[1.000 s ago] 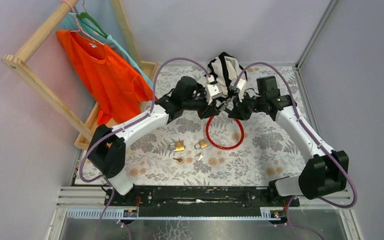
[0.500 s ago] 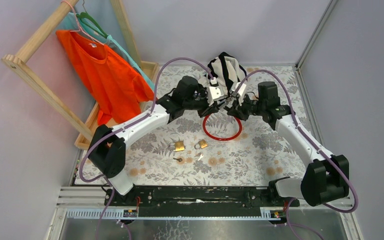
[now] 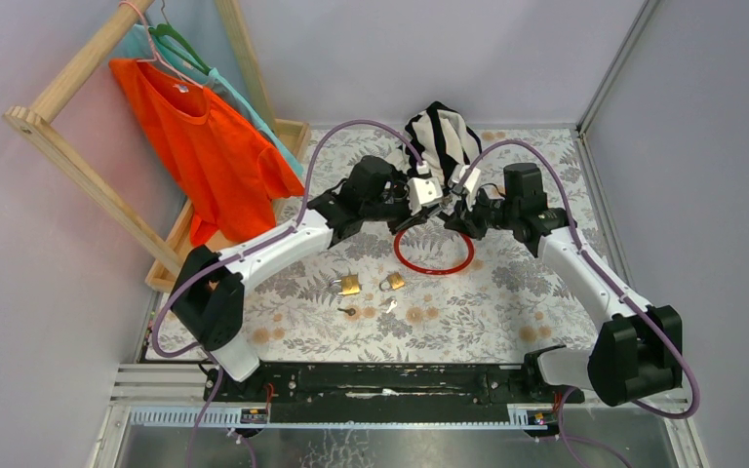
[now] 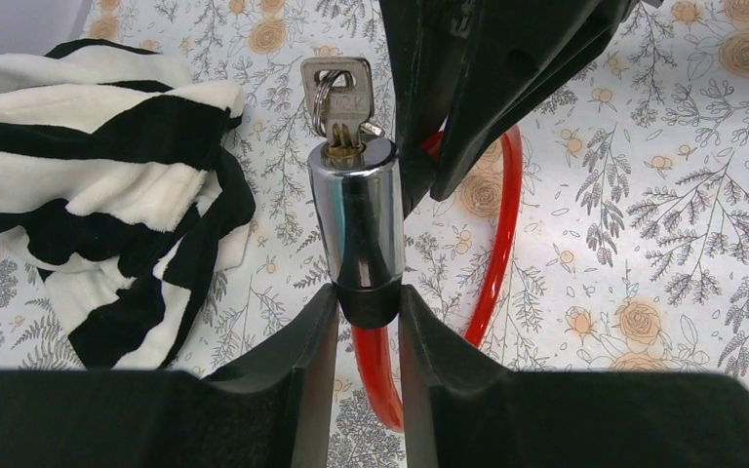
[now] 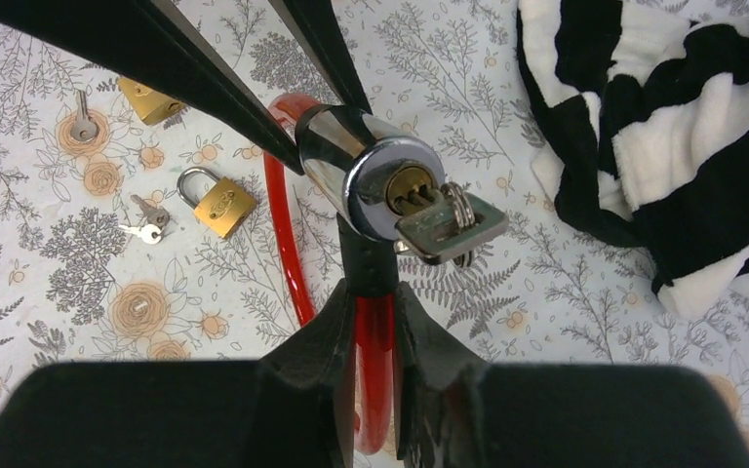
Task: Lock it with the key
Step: Lock the lock.
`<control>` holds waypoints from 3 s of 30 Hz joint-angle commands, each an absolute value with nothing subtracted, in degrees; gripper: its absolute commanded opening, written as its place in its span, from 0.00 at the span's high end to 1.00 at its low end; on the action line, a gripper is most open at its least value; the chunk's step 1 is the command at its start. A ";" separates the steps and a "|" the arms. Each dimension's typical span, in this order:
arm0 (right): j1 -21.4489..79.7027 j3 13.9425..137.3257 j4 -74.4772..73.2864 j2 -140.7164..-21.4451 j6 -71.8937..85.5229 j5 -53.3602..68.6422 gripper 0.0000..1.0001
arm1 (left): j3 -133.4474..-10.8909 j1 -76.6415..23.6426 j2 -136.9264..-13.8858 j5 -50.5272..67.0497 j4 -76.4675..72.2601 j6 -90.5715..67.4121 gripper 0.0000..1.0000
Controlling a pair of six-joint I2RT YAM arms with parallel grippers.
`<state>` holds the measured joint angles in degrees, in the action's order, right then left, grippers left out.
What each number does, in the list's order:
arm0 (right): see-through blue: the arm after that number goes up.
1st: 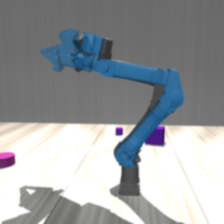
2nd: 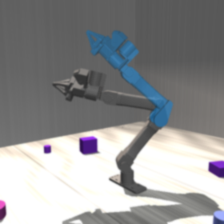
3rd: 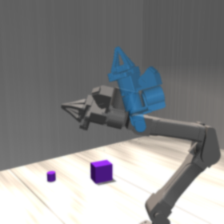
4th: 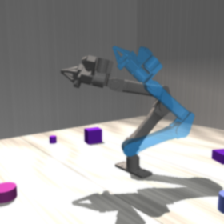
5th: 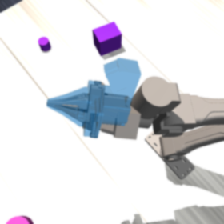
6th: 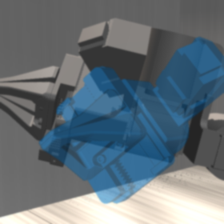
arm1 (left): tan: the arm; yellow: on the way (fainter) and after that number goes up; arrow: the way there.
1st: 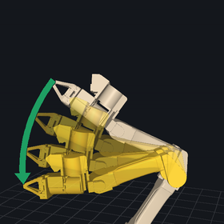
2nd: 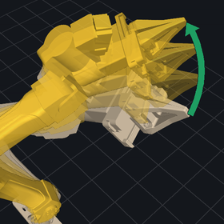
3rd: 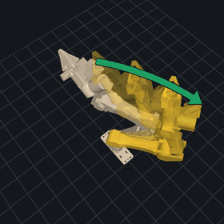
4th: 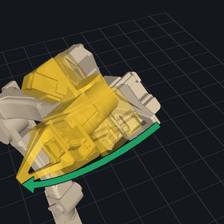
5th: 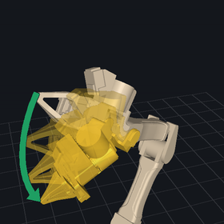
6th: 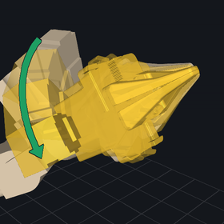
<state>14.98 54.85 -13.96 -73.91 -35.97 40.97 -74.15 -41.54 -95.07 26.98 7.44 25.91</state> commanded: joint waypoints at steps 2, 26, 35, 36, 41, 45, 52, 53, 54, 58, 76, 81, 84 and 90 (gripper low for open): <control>15.51 59.50 -13.00 -74.44 -33.60 39.52 0.78 | -72.85 -44.93 -94.44 30.87 10.99 26.01 1.00; 11.92 62.48 -26.02 -70.20 -27.64 41.28 0.29 | -71.76 -44.84 -93.69 26.62 8.85 22.52 1.00; 3.89 69.49 -39.56 -70.52 -27.71 48.08 0.29 | -71.43 -44.74 -93.54 25.60 8.02 20.24 1.00; 3.87 70.82 -40.31 -70.90 -26.68 49.25 0.29 | -71.33 -44.85 -93.47 25.72 8.00 20.26 1.00; 3.87 77.06 -41.46 -74.86 -18.96 53.43 0.32 | -71.35 -44.82 -93.47 26.10 8.00 20.55 1.00; 4.14 80.76 -41.78 -78.49 -13.19 54.78 0.37 | -71.46 -44.82 -93.66 26.18 8.07 20.71 1.00; 6.62 81.88 -42.31 -81.54 -11.08 51.32 0.45 | -71.84 -44.85 -94.08 26.30 8.09 20.52 1.00; 6.67 81.94 -42.35 -81.82 -11.06 51.18 0.46 | -71.88 -44.85 -94.05 26.30 8.09 20.54 1.00; 6.65 81.94 -42.42 -82.05 -11.14 51.09 0.48 | -71.87 -44.87 -94.03 26.30 8.09 20.51 1.00; 6.98 82.02 -42.93 -82.88 -11.60 51.23 0.55 | -71.83 -44.79 -94.06 26.32 8.09 20.45 1.00; 7.99 82.70 -46.57 -84.92 -20.44 50.59 0.76 | -72.05 -44.83 -94.18 26.39 8.58 20.68 1.00; 8.34 84.01 -47.80 -86.29 -26.60 50.81 0.77 | -72.27 -44.84 -94.13 26.89 9.49 21.50 1.00; 8.35 85.02 -50.19 -87.04 -33.01 51.68 0.78 | -72.28 -44.83 -94.09 27.45 10.04 22.06 1.00; 8.35 86.56 -53.49 -87.71 -48.64 52.34 0.78 | -72.56 -44.83 -94.27 29.29 11.25 23.31 1.00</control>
<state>8.01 83.74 -51.16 -87.18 -34.79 51.66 -72.82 -44.47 -94.13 26.17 7.38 21.71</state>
